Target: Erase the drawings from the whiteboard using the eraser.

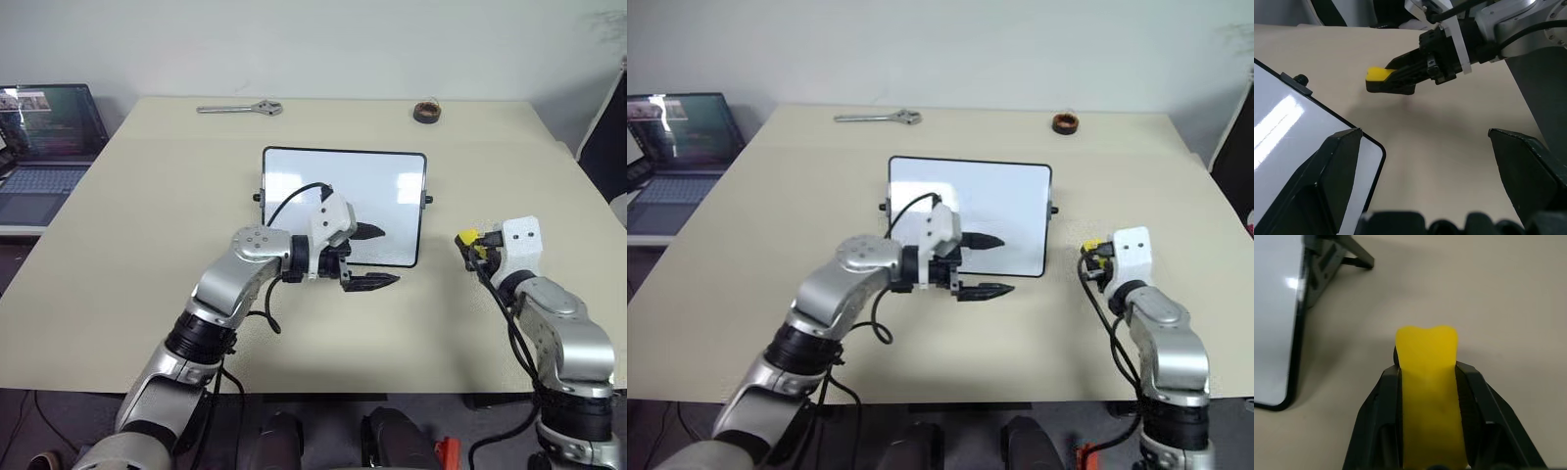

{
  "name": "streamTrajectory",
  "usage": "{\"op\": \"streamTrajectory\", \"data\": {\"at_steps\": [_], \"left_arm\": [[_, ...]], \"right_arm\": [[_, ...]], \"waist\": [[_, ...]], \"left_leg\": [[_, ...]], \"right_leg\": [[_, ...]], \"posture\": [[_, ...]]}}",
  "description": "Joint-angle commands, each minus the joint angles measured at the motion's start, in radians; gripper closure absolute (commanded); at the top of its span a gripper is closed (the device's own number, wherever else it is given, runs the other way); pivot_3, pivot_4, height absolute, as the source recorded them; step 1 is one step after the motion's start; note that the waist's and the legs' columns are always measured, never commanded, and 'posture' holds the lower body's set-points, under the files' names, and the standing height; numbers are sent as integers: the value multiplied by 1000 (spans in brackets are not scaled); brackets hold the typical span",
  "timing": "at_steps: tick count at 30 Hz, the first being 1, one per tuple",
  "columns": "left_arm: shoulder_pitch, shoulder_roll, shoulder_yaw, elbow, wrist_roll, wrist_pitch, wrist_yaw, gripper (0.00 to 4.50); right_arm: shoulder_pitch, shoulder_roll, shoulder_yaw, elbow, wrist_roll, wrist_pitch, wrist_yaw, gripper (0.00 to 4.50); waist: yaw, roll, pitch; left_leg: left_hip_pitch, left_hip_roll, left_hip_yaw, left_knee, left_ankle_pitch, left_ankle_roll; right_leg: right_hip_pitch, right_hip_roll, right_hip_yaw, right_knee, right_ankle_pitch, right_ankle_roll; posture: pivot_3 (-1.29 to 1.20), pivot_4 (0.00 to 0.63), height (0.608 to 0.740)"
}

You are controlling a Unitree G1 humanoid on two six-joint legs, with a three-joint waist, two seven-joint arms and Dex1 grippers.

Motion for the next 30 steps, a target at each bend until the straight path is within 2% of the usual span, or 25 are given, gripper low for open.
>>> {"op": "streamTrajectory", "data": {"at_steps": [1, 8, 18, 23, 28, 30], "left_arm": [[-36, -22, -1, 18, 26, -54, -9, 0], [-21, -52, -11, 1, 54, -62, 9, 0], [39, -60, -6, -81, 45, -12, 45, 0], [98, -36, 48, -149, 29, 33, 97, 0], [198, -12, 230, -215, -16, 80, 233, 0], [324, 15, 347, -284, -12, 95, 312, 0]], "right_arm": [[-32, 7, -31, 37, 6, -44, -40, 3399], [-78, 45, -81, 153, 25, -78, -117, 3399], [-90, 48, -75, 206, 45, -186, -129, 123], [-69, 33, -57, 55, 93, -247, -71, 51], [25, 15, -10, -182, 245, -193, 75, 51], [106, 6, 55, -259, 259, -200, 113, 51]], "waist": [[3, 0, 0], [3, 0, 0], [0, 0, 0], [-1, 1, 1], [-3, 1, 1], [-4, 2, 0]], "left_leg": [[0, 0, 0, 0, 0, 0], [0, 0, 0, 0, 0, 0], [0, 0, 0, 0, 0, 0], [0, 1, 0, 0, 0, 0], [0, 3, -1, 0, 0, 0], [0, 3, -2, 0, 0, 0]], "right_leg": [[0, 0, 0, 0, 0, 0], [0, -1, 0, 0, 0, 0], [0, -1, 0, 0, 0, 0], [0, -1, 0, 0, 0, 0], [0, -1, 0, 0, 0, 0], [0, -2, -1, 0, 0, 0]], "posture": [[0, 150, 740], [0, 150, 740], [0, 150, 740], [0, 150, 740], [0, 150, 740], [0, 150, 740]]}}
